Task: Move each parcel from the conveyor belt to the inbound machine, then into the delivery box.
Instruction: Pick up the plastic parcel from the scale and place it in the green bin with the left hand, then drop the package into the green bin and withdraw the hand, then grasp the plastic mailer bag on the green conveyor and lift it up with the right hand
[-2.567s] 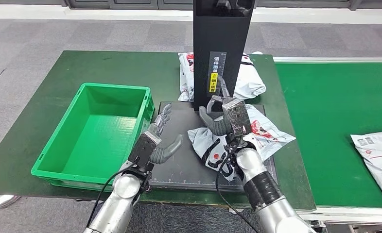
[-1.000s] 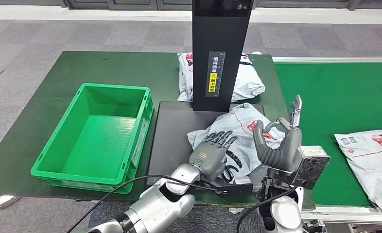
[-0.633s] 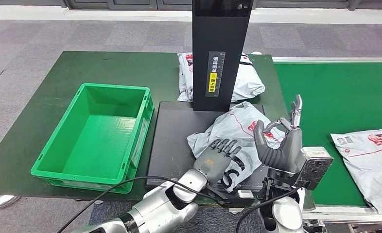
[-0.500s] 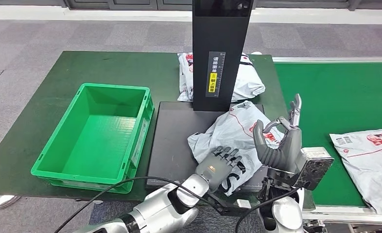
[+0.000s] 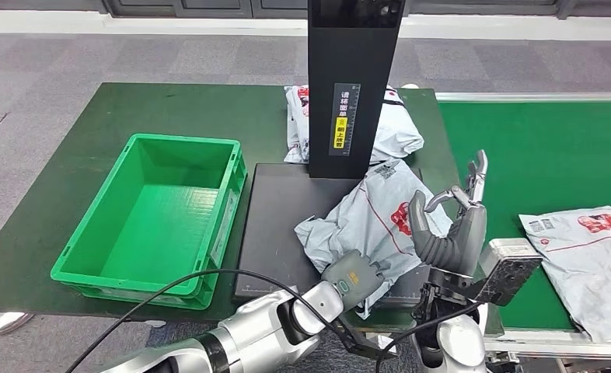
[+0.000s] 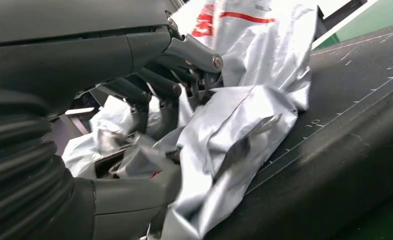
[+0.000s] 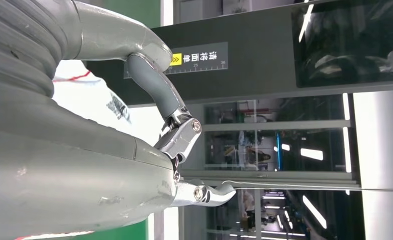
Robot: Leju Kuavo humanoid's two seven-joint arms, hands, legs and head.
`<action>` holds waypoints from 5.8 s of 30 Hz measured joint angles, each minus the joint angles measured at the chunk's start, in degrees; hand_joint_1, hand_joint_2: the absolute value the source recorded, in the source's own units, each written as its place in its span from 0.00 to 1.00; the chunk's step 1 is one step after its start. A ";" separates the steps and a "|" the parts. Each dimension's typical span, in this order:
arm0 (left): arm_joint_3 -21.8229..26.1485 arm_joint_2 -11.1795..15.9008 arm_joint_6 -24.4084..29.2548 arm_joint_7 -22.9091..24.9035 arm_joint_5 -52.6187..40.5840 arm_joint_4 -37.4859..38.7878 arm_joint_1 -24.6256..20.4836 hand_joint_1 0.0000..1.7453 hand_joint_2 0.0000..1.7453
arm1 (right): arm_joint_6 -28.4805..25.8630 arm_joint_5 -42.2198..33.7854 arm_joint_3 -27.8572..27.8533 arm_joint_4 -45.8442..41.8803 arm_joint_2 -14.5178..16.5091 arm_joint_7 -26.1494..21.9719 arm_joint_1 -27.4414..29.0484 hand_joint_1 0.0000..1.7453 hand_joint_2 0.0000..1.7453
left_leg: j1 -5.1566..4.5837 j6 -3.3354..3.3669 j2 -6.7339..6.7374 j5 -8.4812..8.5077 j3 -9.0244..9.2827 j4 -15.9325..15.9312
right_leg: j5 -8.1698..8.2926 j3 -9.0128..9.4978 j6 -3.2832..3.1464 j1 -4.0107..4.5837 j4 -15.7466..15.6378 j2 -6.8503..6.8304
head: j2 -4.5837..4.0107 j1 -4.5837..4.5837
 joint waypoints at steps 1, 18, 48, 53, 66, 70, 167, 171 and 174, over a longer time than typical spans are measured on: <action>-0.13 0.00 0.09 0.01 0.02 0.17 -0.12 1.00 1.00 | 0.13 -0.13 -0.01 0.00 0.01 -0.08 0.00 0.00 1.00 | 0.00 0.00 0.00 0.00 0.02 0.00 | 0.00 0.01 0.00 0.00 0.00 0.00 | 0.00 0.00; 6.96 0.63 24.68 7.94 2.81 3.40 -2.49 1.00 1.00 | 1.51 -0.62 -0.10 0.00 0.46 0.73 -0.05 0.00 1.00 | 0.00 0.01 0.02 0.09 0.04 -0.01 | 0.06 0.04 0.03 0.00 0.01 0.01 | -0.01 0.00; 61.66 10.04 38.92 3.39 -15.52 -27.89 8.20 1.00 1.00 | -0.57 -1.00 -5.87 3.43 0.62 0.67 2.99 0.00 1.00 | 0.04 -0.04 0.04 0.06 -0.05 -0.05 | 0.01 -0.09 -0.02 0.03 0.01 0.06 | -0.01 0.00; 65.86 11.26 38.92 3.92 -15.66 -34.72 10.20 1.00 1.00 | -1.51 -2.67 -5.87 4.84 -0.25 -0.66 4.07 0.00 1.00 | 0.04 -0.04 0.03 0.06 -0.07 -0.05 | 0.00 -0.09 -0.02 0.04 0.01 0.05 | -0.01 0.00; 76.41 13.05 37.28 4.31 -12.58 -42.76 12.70 0.00 0.25 | -4.42 -5.61 -5.29 5.78 -3.02 -1.60 7.55 0.00 1.00 | 0.05 -0.04 0.02 0.05 -0.11 -0.05 | -0.03 -0.13 -0.03 0.05 0.01 0.03 | -0.01 -0.01; 78.89 13.22 33.67 5.88 -12.87 -40.63 12.21 0.00 0.00 | -4.88 -5.71 -5.27 5.77 -3.53 -1.22 8.81 0.00 1.00 | 0.06 -0.04 0.01 0.05 -0.11 -0.04 | -0.03 -0.14 -0.03 0.06 0.01 0.02 | -0.01 -0.01; 62.95 5.84 18.80 -28.21 60.70 -47.51 25.66 0.00 1.00 | 19.24 65.52 -27.84 71.54 -26.03 28.58 -26.92 1.00 1.00 | 0.00 0.15 0.27 -0.03 -0.08 0.14 | 0.18 -0.09 0.20 0.00 -0.01 0.26 | 0.00 0.00; 62.94 5.96 19.33 -28.26 60.17 -47.64 26.11 0.00 1.00 | 19.56 60.62 -27.94 71.59 -25.59 24.45 -27.11 1.00 1.00 | 0.00 0.15 0.33 -0.01 -0.05 0.14 | 0.24 -0.06 0.19 0.00 -0.01 0.33 | -0.01 0.00; 62.96 6.10 19.62 -28.26 59.69 -48.24 27.06 0.00 1.00 | 19.92 56.02 -28.30 71.58 -25.04 21.61 -27.62 1.00 1.00 | 0.01 0.14 0.50 -0.02 0.01 0.14 | 0.25 -0.05 0.18 0.00 -0.01 0.51 | 0.00 0.00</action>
